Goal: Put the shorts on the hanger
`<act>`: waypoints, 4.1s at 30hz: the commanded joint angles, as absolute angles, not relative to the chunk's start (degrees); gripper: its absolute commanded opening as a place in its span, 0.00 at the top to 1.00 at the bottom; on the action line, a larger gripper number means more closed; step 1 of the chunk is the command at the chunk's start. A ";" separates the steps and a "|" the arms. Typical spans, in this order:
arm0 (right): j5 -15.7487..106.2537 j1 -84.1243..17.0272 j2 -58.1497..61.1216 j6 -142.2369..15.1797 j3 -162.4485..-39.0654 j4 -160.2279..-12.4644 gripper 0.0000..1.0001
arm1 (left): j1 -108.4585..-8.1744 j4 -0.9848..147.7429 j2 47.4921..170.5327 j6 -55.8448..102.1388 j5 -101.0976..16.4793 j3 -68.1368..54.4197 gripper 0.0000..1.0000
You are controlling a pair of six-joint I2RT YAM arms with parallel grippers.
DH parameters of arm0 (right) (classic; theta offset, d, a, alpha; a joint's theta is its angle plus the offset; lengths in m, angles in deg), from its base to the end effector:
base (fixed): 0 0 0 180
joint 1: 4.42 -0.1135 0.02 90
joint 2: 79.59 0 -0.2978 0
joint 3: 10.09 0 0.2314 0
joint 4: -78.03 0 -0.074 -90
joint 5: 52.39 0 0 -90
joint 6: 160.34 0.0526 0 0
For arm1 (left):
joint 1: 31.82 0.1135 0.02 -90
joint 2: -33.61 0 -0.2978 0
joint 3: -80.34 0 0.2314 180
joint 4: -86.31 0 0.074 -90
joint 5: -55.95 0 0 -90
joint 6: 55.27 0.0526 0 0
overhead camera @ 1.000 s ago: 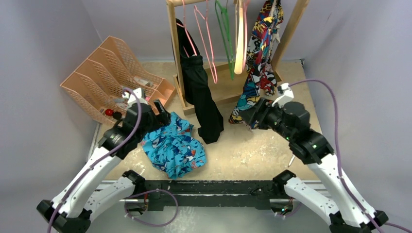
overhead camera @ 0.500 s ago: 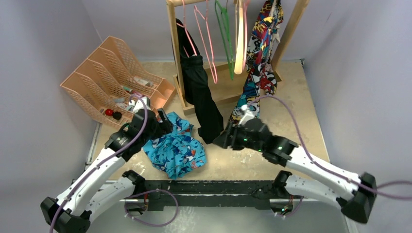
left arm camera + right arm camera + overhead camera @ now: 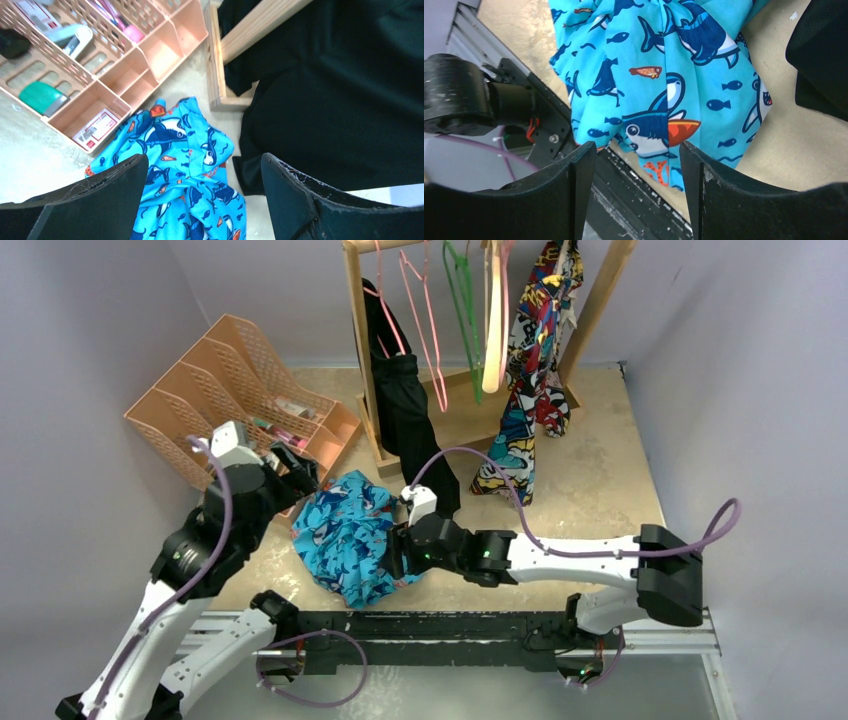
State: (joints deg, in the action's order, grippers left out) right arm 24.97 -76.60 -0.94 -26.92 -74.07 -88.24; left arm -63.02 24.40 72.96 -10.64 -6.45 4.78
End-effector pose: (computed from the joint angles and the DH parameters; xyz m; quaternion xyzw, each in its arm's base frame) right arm 0.1014 0.2778 0.2873 -0.1574 0.8410 0.3803 0.3512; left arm 0.0854 -0.0232 0.3867 -0.2274 0.8003 -0.1617 0.5308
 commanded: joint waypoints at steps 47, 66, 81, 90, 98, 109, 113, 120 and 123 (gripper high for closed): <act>10.71 -77.24 -13.66 -15.63 -86.47 -74.65 1.00 | -63.11 39.72 81.47 -10.10 -54.32 13.69 0.21; 23.26 -75.53 4.25 -23.65 -96.60 -72.28 0.62 | -63.05 16.87 86.07 -10.09 -19.78 0.48 0.25; 19.28 -75.53 -10.03 0.06 -85.27 -54.05 0.46 | -63.11 29.70 87.12 -7.99 -44.44 8.03 0.28; 22.23 -75.53 -17.43 13.34 -70.57 -60.60 0.45 | -63.42 37.20 90.39 -7.59 -54.36 15.35 0.27; 24.12 -75.54 -18.86 19.80 -60.55 -71.42 0.47 | -67.42 43.57 94.25 -10.14 -53.61 20.31 0.24; 25.10 -75.56 -17.37 21.79 -53.87 -81.06 0.44 | -70.19 48.27 98.27 -13.06 -51.64 22.82 0.51; 24.19 -75.54 -15.84 22.60 -53.67 -84.63 0.46 | -70.21 48.41 98.81 -13.88 -51.13 23.25 0.80; 22.18 -75.53 -12.84 25.64 -57.19 -81.75 0.50 | -70.16 40.28 98.81 -11.64 -43.75 17.67 1.00; 20.50 -75.53 -12.67 27.00 -56.47 -82.31 0.59 | -70.11 33.18 98.76 -9.86 -35.63 12.11 1.00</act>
